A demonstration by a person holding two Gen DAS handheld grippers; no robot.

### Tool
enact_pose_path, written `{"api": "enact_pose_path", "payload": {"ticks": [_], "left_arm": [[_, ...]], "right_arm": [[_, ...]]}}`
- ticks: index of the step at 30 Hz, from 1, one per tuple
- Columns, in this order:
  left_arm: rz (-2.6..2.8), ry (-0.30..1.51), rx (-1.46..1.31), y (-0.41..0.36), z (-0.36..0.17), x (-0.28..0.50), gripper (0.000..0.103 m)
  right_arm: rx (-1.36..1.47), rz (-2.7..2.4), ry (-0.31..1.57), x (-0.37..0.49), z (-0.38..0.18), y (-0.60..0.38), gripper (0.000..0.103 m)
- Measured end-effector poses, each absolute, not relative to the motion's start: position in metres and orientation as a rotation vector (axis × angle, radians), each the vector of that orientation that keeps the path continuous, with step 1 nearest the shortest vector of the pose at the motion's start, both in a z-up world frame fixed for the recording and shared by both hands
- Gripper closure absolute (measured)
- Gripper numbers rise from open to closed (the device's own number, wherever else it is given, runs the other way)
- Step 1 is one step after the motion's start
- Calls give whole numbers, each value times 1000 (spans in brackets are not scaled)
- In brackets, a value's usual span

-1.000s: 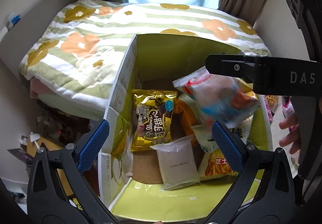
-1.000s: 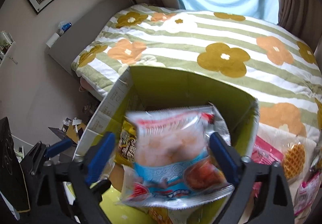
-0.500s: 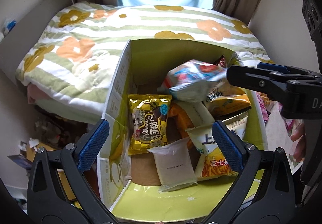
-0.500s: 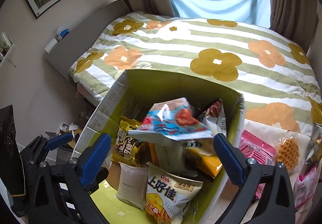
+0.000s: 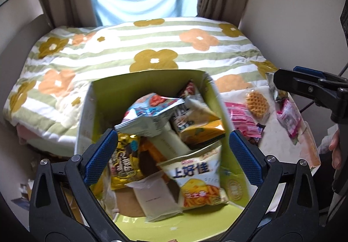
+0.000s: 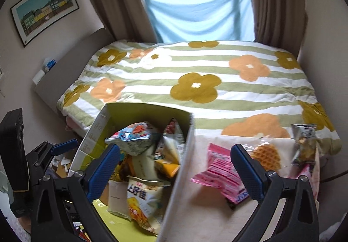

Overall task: Organize snacks
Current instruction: 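Open both tools to drop the bun packet and shrimp flakes bag into the box, then grasp the waffle packet with left tool while right tool grasps pink-white biscuit bag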

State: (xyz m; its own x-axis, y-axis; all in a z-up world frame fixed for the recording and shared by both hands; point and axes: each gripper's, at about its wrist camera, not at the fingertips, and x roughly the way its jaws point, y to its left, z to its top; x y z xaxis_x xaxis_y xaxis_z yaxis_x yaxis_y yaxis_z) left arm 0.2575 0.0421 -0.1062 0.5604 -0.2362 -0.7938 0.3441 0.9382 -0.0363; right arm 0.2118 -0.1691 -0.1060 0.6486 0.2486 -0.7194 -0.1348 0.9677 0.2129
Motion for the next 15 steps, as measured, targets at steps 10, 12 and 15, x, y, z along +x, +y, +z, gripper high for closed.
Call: {"api": "enact_pose_path", "payload": {"ticks": [10,12,15], "left_arm": [[-314,909,104,-49,-96,244,2],[-310,912,98,-68,-97,242,2],[-294,919,103,-100,-101,241,2]], "right_arm": [[67,185,851,184,-100,-271,2],[47,185,860,179,-105,-289,2],[40,186,878,174,-116,-319,2]]}}
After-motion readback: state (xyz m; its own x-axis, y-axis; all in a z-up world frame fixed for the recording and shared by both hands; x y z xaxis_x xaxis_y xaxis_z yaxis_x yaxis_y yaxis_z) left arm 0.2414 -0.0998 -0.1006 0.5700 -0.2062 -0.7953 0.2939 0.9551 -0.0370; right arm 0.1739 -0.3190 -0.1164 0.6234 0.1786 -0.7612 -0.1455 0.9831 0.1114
